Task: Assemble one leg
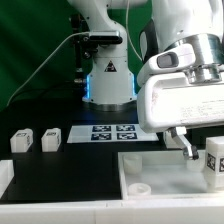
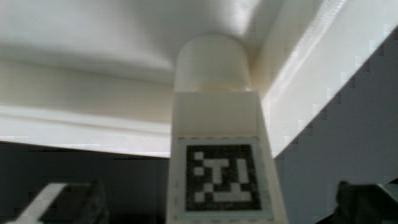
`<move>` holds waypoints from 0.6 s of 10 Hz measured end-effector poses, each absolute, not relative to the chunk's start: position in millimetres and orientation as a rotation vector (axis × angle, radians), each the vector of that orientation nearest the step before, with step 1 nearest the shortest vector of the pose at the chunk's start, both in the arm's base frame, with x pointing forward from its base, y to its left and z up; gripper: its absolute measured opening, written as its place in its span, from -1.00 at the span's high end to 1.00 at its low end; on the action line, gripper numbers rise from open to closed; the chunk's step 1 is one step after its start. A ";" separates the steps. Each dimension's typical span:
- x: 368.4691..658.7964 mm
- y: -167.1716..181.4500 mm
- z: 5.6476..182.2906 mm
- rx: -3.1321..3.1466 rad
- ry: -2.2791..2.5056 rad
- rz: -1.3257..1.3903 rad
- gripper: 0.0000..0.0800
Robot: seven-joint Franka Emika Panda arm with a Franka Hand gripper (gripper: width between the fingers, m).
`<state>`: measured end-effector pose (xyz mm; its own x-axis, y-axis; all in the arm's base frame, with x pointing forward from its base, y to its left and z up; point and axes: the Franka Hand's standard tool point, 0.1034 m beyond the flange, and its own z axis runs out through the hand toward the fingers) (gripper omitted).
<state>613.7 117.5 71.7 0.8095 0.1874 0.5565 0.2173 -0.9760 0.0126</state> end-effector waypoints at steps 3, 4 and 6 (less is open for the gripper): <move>613.7 117.5 71.7 -2.939 -0.329 -0.896 -0.62; 613.7 117.5 71.7 -2.939 -0.329 -0.896 -0.62; 611.4 117.6 71.9 -2.952 -0.332 -0.841 -0.62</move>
Offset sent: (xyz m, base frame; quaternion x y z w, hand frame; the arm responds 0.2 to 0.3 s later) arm 0.0000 0.0000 0.0000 0.0000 0.0000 0.0000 1.0000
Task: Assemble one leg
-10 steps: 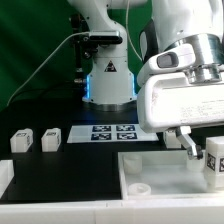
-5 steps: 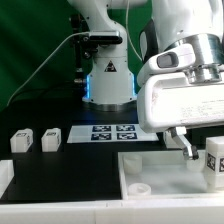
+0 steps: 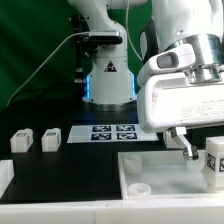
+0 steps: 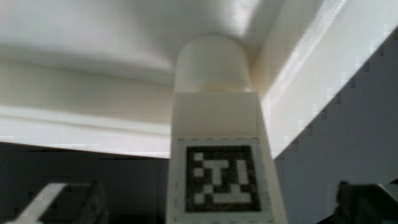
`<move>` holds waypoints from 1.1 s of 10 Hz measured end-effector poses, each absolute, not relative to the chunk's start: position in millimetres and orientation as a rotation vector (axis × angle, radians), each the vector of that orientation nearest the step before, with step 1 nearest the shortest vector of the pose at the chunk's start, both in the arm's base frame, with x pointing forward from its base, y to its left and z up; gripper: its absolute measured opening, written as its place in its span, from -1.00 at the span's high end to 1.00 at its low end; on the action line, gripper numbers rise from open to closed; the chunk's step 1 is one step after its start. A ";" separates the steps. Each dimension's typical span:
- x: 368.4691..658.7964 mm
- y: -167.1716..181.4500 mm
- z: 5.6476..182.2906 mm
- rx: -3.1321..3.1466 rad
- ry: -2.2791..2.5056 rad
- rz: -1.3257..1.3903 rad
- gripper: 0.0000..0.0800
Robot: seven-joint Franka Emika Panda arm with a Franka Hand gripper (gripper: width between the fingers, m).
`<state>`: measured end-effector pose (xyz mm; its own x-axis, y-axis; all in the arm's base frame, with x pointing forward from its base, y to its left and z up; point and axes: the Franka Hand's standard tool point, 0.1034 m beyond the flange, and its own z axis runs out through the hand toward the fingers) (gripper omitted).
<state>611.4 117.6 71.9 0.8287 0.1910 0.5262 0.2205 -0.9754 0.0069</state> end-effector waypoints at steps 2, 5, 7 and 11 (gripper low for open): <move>610.8 115.2 90.1 -2.968 -0.334 -0.769 -0.62; 607.3 127.5 96.3 -3.031 -0.318 -0.171 -0.62; 608.3 130.1 95.6 -3.031 -0.352 0.258 -0.62; 628.6 122.2 85.3 -3.030 -0.366 0.257 -0.62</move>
Offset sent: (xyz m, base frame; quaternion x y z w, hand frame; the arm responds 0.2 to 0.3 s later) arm 0.0122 -0.0033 0.0094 -0.0045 -0.2632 0.0055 0.9647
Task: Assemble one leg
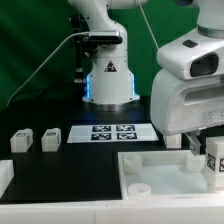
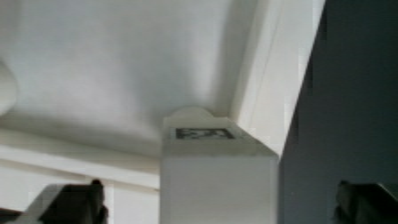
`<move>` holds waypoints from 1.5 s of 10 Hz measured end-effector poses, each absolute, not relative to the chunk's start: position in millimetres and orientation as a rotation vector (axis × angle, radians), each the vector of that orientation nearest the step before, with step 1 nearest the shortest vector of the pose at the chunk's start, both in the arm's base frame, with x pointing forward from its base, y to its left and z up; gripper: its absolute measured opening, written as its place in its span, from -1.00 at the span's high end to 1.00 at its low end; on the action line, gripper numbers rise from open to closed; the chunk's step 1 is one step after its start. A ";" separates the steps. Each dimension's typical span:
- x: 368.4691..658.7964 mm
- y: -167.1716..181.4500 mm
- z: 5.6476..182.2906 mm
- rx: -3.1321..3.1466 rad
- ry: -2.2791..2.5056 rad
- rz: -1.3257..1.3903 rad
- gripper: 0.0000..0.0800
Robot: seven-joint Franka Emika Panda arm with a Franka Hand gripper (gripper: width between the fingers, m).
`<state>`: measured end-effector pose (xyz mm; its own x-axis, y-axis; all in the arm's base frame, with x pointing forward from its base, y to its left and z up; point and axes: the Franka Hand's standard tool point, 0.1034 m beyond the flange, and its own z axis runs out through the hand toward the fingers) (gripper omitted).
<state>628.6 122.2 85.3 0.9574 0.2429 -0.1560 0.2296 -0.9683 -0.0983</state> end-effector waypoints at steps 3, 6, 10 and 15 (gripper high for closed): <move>627.0 123.1 71.7 -3.036 -0.362 0.180 -0.62; 623.3 122.9 67.4 -3.037 -0.362 0.183 -0.32; 623.5 120.0 66.6 -3.041 -0.359 0.183 0.26; 623.6 121.9 66.0 -3.068 0.102 0.198 0.26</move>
Offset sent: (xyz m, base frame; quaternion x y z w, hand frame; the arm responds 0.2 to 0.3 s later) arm -0.0187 0.0050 -0.0180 -0.0042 0.0337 -0.0015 0.9994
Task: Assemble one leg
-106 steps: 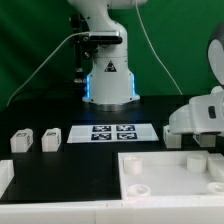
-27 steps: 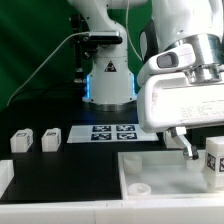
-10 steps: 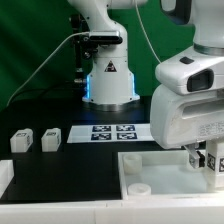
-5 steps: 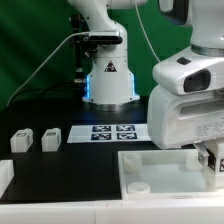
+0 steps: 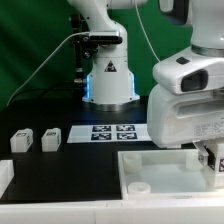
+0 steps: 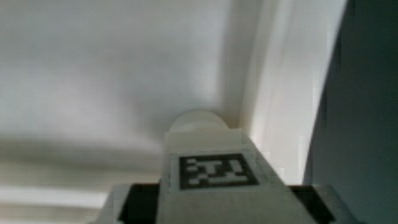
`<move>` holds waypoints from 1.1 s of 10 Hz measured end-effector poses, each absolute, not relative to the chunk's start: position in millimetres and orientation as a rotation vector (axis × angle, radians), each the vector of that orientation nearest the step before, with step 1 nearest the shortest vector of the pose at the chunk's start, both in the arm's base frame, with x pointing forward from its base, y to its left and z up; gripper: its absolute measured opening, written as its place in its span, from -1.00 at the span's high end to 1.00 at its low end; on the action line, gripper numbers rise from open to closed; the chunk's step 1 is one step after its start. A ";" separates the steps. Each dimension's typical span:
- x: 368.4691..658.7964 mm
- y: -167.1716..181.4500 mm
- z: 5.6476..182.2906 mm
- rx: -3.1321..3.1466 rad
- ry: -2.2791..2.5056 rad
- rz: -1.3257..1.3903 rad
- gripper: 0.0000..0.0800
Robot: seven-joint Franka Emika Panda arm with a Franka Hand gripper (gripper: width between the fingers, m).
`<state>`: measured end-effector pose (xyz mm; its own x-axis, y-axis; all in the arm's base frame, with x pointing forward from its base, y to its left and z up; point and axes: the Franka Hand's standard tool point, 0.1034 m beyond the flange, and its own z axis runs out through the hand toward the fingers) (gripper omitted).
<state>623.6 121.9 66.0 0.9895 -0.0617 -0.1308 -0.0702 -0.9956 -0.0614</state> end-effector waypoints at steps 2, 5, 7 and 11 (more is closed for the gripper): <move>625.2 122.6 65.7 -3.023 0.526 0.205 0.26; 628.3 122.7 64.5 -2.764 1.236 0.146 0.26; 628.4 124.6 64.5 -2.623 1.518 0.169 0.26; 633.3 120.0 62.5 -2.178 2.087 0.215 0.26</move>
Offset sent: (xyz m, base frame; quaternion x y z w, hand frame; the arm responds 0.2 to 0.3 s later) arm -0.0072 0.0044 -0.0133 0.1218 0.0370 0.4686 0.8742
